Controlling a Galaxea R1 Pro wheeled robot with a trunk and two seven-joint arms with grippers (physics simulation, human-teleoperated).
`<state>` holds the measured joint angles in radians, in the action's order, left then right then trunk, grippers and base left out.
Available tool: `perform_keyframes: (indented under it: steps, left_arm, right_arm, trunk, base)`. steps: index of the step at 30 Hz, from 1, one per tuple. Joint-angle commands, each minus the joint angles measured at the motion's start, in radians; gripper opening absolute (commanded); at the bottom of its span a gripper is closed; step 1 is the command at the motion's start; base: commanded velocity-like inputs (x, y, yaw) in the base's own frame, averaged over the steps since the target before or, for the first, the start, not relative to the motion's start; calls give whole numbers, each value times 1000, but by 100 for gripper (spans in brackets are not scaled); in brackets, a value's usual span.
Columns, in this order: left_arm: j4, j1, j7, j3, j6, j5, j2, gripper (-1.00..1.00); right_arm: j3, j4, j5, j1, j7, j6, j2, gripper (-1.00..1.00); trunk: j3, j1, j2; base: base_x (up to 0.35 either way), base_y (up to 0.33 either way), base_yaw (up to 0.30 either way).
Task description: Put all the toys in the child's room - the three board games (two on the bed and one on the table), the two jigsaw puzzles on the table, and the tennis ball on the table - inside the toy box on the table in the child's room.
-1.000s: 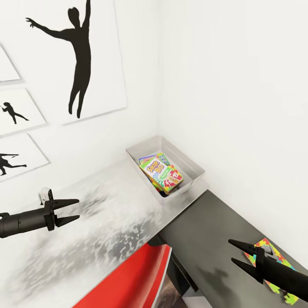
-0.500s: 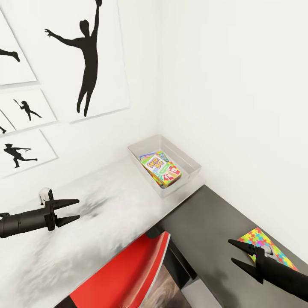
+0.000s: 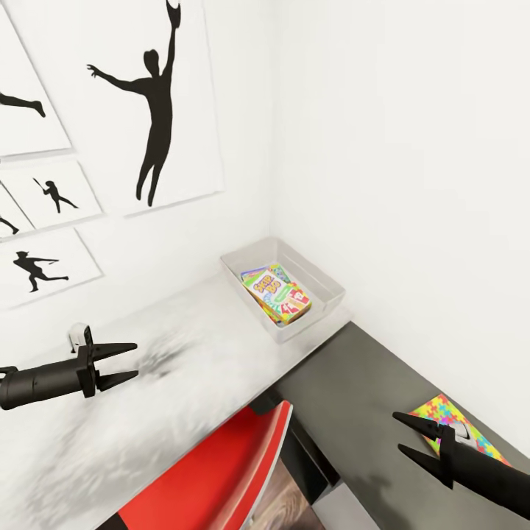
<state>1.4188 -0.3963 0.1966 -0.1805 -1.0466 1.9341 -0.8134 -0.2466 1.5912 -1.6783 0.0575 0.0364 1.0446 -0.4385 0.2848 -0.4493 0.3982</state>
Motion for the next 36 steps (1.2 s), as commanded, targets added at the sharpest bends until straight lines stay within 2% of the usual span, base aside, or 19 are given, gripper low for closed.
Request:
perform_keyframes:
  steps: [1, 11, 16, 19, 36]
  left_arm:
    - [-1, -3, 10, -4, -1, -7, 0, 100]
    - [-1, -3, 10, -4, -1, -7, 2, 100]
    - [-1, -3, 10, -3, -1, -7, 2, 100]
    - [-1, -3, 10, -3, -1, -7, 2, 100]
    - [-1, -3, 10, -3, -1, -8, 2, 100]
  right_arm:
    - [-2, 1, 4, 1, 4, 3, 0, 100]
    - [-2, 1, 5, 1, 4, 3, 6, 100]
    - [-6, 2, 5, 1, 4, 3, 42, 100]
    - [-8, 2, 5, 1, 5, 3, 51, 100]
    - [-8, 1, 9, 1, 3, 3, 58, 100]
  trunk:
    - [0, -1, 2]
    - [-17, -1, 2]
    - [-25, -1, 2]
    - [-30, -1, 2]
    - [-58, -1, 2]
  base:
    - [0, 0, 0]
    - [0, 2, 0]
    - [0, 83, 0]
    - [0, 38, 0]
    - [0, 4, 0]
